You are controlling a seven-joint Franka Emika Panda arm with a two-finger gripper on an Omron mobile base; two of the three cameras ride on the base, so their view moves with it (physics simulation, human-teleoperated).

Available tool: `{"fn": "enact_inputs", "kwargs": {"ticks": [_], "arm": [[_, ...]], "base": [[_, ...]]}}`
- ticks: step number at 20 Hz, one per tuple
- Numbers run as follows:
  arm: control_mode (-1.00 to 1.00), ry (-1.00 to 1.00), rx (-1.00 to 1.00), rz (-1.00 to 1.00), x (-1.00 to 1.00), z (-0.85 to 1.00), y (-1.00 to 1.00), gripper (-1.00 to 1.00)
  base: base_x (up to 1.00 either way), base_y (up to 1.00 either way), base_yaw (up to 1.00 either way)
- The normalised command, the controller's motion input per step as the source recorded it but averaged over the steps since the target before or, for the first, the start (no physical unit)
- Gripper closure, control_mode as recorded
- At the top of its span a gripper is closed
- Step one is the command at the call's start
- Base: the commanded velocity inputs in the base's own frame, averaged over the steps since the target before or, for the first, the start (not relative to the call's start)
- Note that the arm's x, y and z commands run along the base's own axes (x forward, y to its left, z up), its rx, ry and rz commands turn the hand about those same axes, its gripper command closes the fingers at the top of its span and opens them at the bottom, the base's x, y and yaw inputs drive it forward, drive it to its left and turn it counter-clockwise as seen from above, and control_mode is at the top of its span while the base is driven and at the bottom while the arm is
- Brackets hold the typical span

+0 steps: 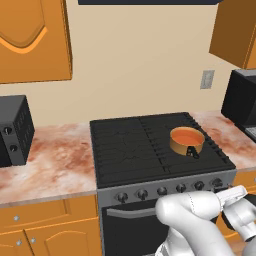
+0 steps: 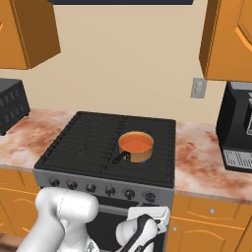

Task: Wait until the marinara sauce is simmered to a deep red color and then turn off the stove.

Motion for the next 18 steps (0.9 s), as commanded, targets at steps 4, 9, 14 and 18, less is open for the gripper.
{"fn": "enact_inputs", "kwargs": {"ticks": [4,9,14,18], "arm": [[-1.0,-0.02,0.0,0.0,0.04,0.0,0.0,-1.0],[-1.0,-0.01,0.0,0.0,0.06,0.0,0.0,-1.0],[-1.0,0.0,0.0,0.0,0.02,0.0,-0.02,-1.0],[-1.0,0.0,0.0,0.0,0.0,0.0,-0.05,-1.0]], "base": [[0.0,0.0,0.0],[0.0,0.0,0.0],[0.0,0.0,0.0],[0.0,0.0,0.0]]}}
